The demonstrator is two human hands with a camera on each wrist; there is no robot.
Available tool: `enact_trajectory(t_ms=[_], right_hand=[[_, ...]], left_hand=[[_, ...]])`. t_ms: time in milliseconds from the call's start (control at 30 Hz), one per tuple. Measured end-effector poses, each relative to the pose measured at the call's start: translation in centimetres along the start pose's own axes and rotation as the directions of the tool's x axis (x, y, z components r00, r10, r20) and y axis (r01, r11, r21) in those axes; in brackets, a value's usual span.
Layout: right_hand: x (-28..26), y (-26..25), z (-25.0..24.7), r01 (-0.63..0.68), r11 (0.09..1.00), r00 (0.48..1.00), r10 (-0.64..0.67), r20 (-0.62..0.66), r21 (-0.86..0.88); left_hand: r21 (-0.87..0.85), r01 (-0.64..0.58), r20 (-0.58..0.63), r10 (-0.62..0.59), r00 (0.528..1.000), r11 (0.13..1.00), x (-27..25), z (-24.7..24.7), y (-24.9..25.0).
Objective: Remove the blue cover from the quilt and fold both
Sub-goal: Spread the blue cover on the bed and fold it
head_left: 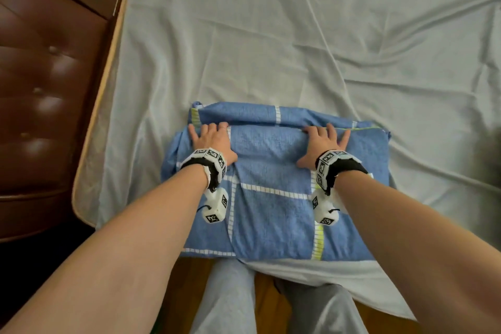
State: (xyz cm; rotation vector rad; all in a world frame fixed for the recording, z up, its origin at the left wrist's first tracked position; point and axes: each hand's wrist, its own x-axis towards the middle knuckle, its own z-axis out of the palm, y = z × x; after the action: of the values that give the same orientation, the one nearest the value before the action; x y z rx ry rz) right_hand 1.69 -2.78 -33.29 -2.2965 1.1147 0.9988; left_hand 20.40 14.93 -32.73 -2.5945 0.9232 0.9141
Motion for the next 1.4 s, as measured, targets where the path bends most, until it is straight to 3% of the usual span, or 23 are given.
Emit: enact_trajectory(t_ms=[133,233,400,467,567,633,667,767,833,900,1200,1300,1400], right_hand=[[-1.7,0.1,-1.9,0.004,0.997,1.000,-0.003,0.013,-0.078],[-3.8,0.2,-3.8,-0.029,0.999,0.996,0.026,-0.081,-0.026],[-5.1,-0.3,-8.5,-0.050,0.999,0.937,0.054,-0.346,0.021],[-3.4,-0.5,-9.4,-0.042,0.994,0.892,0.082,-0.445,0.099],[-1.0,-1.0,-9.1,-0.006,0.973,0.866,0.120,-0.485,0.230],[-0.8,-1.2,-7.6,0.034,0.968,0.890,0.084,-0.449,0.248],[-1.3,-1.1,-6.4,0.043,0.977,0.919,0.043,-0.392,0.207],[-2.4,0.3,-3.0,-0.017,0.993,0.995,0.029,-0.100,0.115],[-2.4,1.6,-1.6,-0.150,0.984,0.986,0.141,0.091,0.101],[-1.9,2.7,-1.0,-0.234,0.968,0.963,0.217,0.161,0.094],[3.3,2.5,3.9,-0.231,0.968,0.969,0.220,0.113,0.101],[2.6,3.4,3.7,-0.206,0.967,0.973,0.186,0.138,0.152],[0.2,5.3,3.0,-0.190,0.943,0.981,0.170,0.094,0.273]], left_hand=[[-0.048,-0.023,0.098,0.028,0.995,0.999,-0.5,-3.7,0.5],[-0.089,-0.057,0.105,0.066,0.992,0.994,-2.2,-7.1,1.1],[-0.088,-0.096,-0.095,0.088,0.992,0.991,-2.2,-12.7,2.4],[-0.037,-0.069,-0.195,0.060,0.979,0.997,-0.4,-12.8,2.7],[0.000,-0.093,-0.271,0.089,0.958,0.996,1.1,-10.6,3.0],[0.036,-0.170,-0.199,0.174,0.964,0.985,0.8,-8.0,3.2],[0.051,-0.190,-0.101,0.194,0.976,0.981,0.3,-6.6,3.2],[0.042,-0.139,0.195,0.129,0.972,0.989,-0.5,-3.3,2.7],[0.009,-0.056,0.290,0.051,0.956,0.998,-0.2,-1.9,2.0],[-0.026,0.013,0.334,-0.004,0.942,1.000,0.8,-0.7,1.1],[-0.017,0.058,0.312,-0.049,0.949,0.998,5.0,5.2,1.2],[0.024,0.063,0.351,-0.067,0.934,0.998,4.4,4.1,1.5],[0.126,0.062,0.292,-0.097,0.952,0.990,2.6,0.5,1.9]])
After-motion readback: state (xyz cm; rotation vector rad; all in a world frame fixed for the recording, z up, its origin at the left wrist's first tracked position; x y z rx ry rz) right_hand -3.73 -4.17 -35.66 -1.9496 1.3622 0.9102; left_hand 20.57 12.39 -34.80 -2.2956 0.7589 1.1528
